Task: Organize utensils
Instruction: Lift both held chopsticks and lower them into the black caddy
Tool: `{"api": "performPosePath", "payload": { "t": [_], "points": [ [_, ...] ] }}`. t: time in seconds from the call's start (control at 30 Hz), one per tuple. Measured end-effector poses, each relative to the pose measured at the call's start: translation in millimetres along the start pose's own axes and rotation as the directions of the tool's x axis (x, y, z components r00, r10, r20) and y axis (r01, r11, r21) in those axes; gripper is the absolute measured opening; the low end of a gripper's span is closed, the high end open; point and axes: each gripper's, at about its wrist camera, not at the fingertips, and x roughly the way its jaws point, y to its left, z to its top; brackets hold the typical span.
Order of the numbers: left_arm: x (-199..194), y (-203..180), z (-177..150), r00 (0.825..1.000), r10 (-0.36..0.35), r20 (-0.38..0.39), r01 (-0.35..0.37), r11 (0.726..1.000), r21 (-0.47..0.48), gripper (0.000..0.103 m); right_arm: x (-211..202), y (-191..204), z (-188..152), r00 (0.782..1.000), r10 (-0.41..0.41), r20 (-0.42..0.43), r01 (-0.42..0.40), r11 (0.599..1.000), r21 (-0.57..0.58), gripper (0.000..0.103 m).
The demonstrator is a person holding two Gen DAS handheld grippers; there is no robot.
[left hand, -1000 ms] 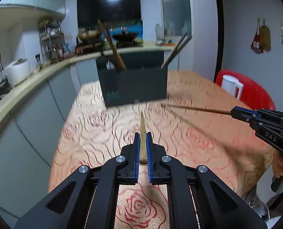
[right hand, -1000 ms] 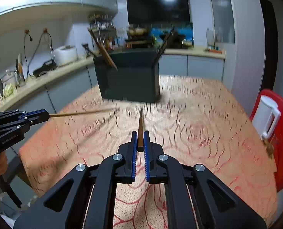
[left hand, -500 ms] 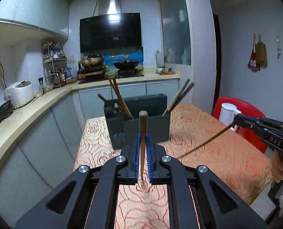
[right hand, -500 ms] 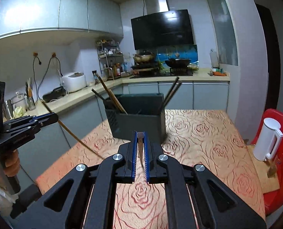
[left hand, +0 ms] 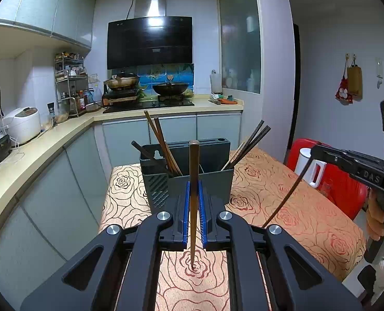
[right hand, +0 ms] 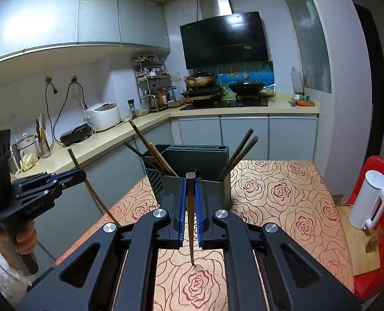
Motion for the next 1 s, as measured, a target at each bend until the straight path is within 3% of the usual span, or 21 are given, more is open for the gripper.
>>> {"api": "performPosePath", "payload": {
  "t": [0.4, 0.63, 1.0],
  "points": [
    [6, 12, 24, 1.0, -0.01, 0.012, 0.011, 1.0, -0.016, 0.006, 7, 4, 43, 1.0, 0.007, 0.009, -0.007, 1.0, -0.012, 0.007],
    [10, 13, 58, 0.999, -0.014, 0.034, 0.015, 1.0, -0.01, 0.006, 9, 7, 72, 0.999, -0.004, 0.034, 0.005, 0.999, -0.031, 0.007],
    [22, 2, 122, 0.991, 0.01, 0.133, -0.009, 1.0, -0.001, 0.006, 26, 4, 121, 0.995, -0.047, 0.083, 0.05, 0.998, -0.025, 0.007]
  ]
}}
